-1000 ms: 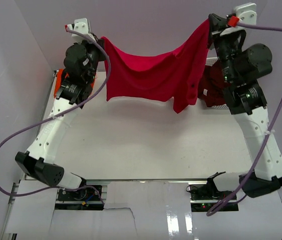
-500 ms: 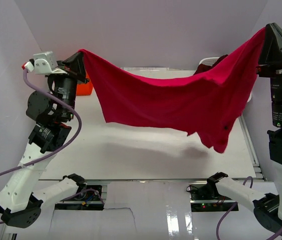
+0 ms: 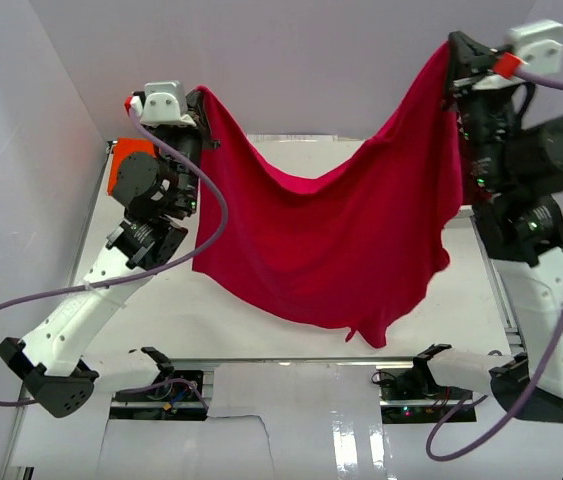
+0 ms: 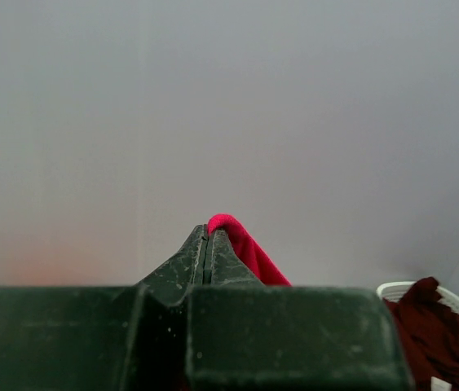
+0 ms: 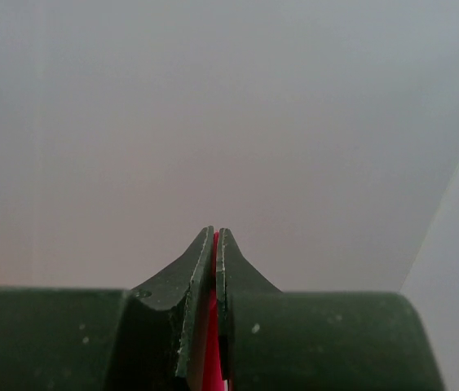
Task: Fold and stack the t-shirts
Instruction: Flatten out the tshirt
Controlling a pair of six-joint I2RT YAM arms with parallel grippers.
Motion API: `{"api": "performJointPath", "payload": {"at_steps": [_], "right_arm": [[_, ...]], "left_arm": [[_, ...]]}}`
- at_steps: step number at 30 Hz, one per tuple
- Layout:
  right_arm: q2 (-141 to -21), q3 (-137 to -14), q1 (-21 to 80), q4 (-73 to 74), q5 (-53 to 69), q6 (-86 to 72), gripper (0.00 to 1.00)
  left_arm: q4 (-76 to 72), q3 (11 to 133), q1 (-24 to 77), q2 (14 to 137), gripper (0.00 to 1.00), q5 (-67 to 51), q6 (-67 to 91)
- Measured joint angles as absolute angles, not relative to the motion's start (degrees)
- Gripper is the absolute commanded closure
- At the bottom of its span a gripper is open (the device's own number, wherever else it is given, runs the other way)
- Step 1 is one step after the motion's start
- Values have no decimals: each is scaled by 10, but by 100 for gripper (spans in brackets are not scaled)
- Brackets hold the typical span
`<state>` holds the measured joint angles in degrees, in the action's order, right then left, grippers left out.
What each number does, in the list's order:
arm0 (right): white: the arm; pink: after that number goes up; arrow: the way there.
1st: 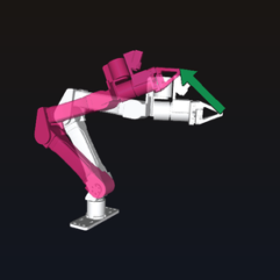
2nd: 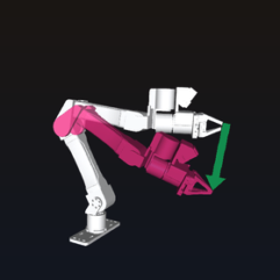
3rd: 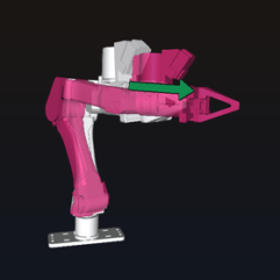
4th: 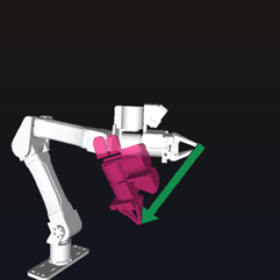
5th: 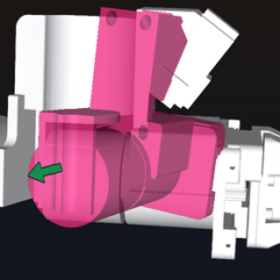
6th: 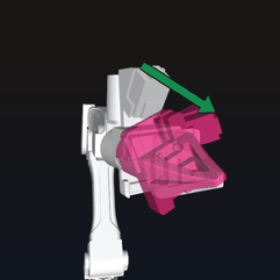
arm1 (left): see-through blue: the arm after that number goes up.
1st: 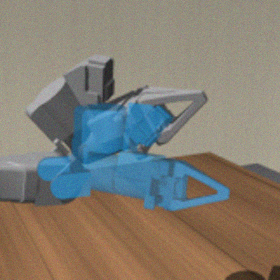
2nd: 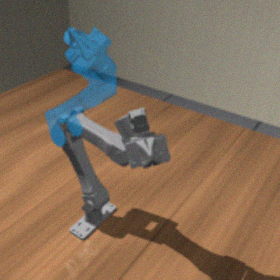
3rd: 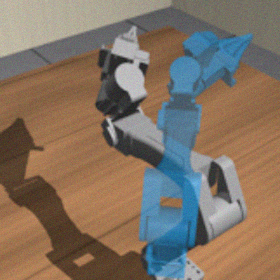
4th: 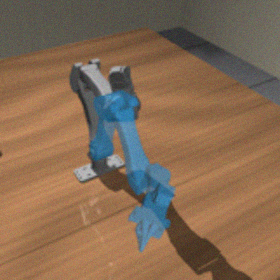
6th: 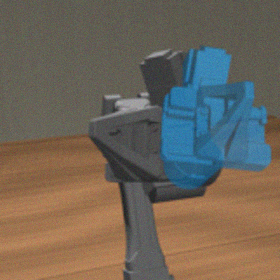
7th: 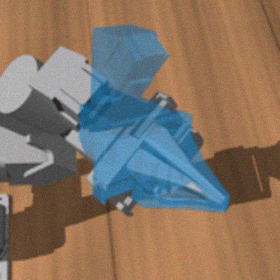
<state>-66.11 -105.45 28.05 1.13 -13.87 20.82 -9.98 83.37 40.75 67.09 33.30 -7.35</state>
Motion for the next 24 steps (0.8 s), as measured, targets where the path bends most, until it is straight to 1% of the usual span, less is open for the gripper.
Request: {"api": "performJointPath", "payload": {"at_steps": [4,5,7,11,17,19,24], "right_arm": [[-720,-1044,281,0,-153,214,92],[-735,-1045,281,-3,-157,215,92],[-772,-1057,277,-3,-160,216,92],[-851,-1114,244,4,-149,210,92],[-965,-1249,194,23,-122,190,92],[-983,-1270,186,24,-118,187,92],[-987,-1266,180,17,-121,199,92]], "left_arm": [[-126,835,394,702,100,338,-99],[-125,839,383,711,100,333,-94],[-107,870,329,742,100,298,-61],[-82,915,215,805,100,243,-1],[-46,982,142,898,100,153,67],[-36,1011,120,930,100,126,83],[-20,1038,91,966,100,86,93]]}}
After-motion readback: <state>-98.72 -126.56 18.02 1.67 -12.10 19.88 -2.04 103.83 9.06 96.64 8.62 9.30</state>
